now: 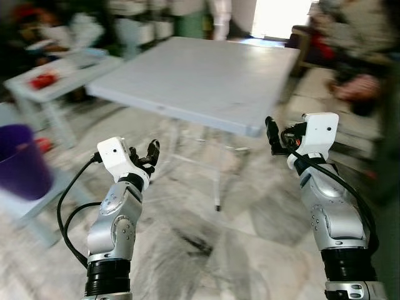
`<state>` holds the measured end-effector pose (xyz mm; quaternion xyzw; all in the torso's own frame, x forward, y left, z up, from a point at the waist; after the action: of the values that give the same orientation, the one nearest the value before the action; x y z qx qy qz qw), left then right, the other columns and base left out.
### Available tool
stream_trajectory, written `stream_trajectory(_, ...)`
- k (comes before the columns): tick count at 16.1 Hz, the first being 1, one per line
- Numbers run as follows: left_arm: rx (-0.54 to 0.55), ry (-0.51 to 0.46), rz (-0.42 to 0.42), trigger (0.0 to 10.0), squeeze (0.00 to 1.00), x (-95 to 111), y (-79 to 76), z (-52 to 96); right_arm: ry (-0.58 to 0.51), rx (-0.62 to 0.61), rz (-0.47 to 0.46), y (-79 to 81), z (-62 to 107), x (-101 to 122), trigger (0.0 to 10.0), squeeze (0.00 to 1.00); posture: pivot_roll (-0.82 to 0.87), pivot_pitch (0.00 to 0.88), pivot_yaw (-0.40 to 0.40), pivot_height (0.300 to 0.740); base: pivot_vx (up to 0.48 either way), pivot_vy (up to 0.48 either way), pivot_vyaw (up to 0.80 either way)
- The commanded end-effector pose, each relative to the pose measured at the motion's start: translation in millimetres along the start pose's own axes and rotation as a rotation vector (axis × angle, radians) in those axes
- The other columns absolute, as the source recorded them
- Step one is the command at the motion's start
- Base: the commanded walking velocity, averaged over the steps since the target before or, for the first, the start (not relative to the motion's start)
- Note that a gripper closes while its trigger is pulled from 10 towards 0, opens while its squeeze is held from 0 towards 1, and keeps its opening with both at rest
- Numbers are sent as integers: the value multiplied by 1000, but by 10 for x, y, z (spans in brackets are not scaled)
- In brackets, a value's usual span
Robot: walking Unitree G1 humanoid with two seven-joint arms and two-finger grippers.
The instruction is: Picking trash to rubbish bin
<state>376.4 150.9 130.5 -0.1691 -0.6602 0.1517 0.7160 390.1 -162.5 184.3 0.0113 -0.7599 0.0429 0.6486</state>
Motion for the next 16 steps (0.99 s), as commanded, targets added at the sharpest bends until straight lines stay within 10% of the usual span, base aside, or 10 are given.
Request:
stream_trajectory(1,-17,-5,-4,10000,0,30,-47,-24,-6,0,-3,-6,-7,31,10000,608,-24,0,15,740,0,0,-800)
stream_trajectory(16,20,-20,32,10000,0,57,46,-27,-13,-1,-3,-6,1,42,10000,608,-22,0,19,740,231,208,-213)
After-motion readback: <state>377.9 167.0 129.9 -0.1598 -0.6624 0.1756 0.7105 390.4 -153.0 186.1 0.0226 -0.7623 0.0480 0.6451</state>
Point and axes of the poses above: a point about 5 cm out from each wrist's last joint towards the gripper, its own z axis pointing back from the gripper into the wrist, its own x axis along the axis of the wrist's last joint, y = z × x, the point moved 6 cm from there along -z, pointing out of the wrist towards the gripper, and after that the axes turned 2 degrees about z, right-handed, at the moved point
